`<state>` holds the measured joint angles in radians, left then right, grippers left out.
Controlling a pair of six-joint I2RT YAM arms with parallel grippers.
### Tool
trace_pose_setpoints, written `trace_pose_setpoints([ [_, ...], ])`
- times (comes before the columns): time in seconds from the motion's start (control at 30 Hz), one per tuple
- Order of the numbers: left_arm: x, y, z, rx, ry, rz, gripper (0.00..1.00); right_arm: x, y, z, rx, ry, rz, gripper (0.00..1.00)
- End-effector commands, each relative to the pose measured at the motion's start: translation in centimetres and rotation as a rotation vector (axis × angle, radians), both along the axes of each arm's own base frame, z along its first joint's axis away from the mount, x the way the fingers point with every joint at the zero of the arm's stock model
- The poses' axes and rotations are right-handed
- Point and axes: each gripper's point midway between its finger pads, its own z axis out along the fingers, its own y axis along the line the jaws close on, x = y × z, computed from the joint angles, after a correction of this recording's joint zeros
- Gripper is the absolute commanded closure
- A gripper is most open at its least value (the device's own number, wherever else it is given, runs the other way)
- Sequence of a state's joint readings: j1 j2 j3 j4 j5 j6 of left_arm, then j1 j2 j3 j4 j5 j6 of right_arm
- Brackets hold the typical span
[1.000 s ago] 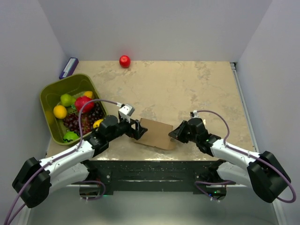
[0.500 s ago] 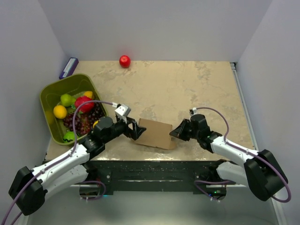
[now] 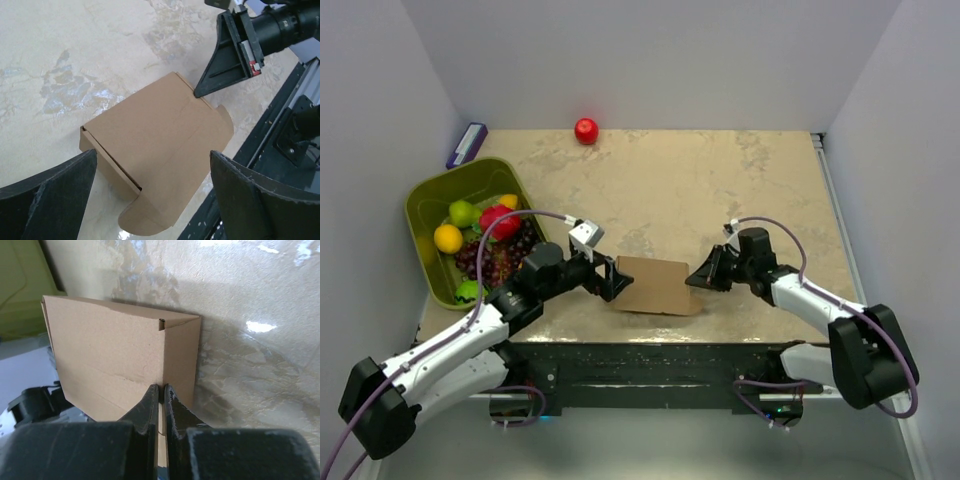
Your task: Fold the paper box
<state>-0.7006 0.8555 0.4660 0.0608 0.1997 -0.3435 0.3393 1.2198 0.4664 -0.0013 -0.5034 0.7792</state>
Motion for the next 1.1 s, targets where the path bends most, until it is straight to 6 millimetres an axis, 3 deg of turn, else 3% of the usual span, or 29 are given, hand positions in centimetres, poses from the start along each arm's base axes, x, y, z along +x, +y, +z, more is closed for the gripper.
trace_pose_setpoints([
  [0.0, 0.1, -0.2, 4.4, 0.007, -0.048, -0.036, 0.01, -1.1, 1.1, 2.0, 0.104, 0.026, 0.134, 1.0],
  [0.03, 0.0, 0.6, 3.5, 0.058, -0.006, -0.012, 0.01, -1.1, 1.0, 2.2, 0.1, 0.027, 0.144, 1.0],
  [0.13, 0.0, 1.1, 4.7, 0.094, -0.056, -0.02, 0.0, -1.4, 0.8, 2.8, 0.115, 0.04, 0.169, 1.0],
  [0.27, -1.0, 1.6, 7.1, 0.134, -0.253, -0.133, 0.0, -1.8, 0.7, 4.3, 0.168, 0.05, 0.205, 1.0],
  [0.4, -2.7, 1.5, 7.8, 0.167, -0.403, -0.267, 0.0, -2.7, 0.6, 5.1, 0.207, 0.09, 0.263, 1.0],
  [0.8, -7.6, 1.2, 6.9, 0.258, -0.699, -0.479, 0.02, -3.1, -0.7, 6.8, 0.211, 0.16, 0.35, 1.0],
  [1.07, -6.9, 1.0, 5.4, 0.446, -0.85, -0.524, 0.01, -3.4, -0.5, 7.0, 0.235, 0.196, 0.355, 1.0],
])
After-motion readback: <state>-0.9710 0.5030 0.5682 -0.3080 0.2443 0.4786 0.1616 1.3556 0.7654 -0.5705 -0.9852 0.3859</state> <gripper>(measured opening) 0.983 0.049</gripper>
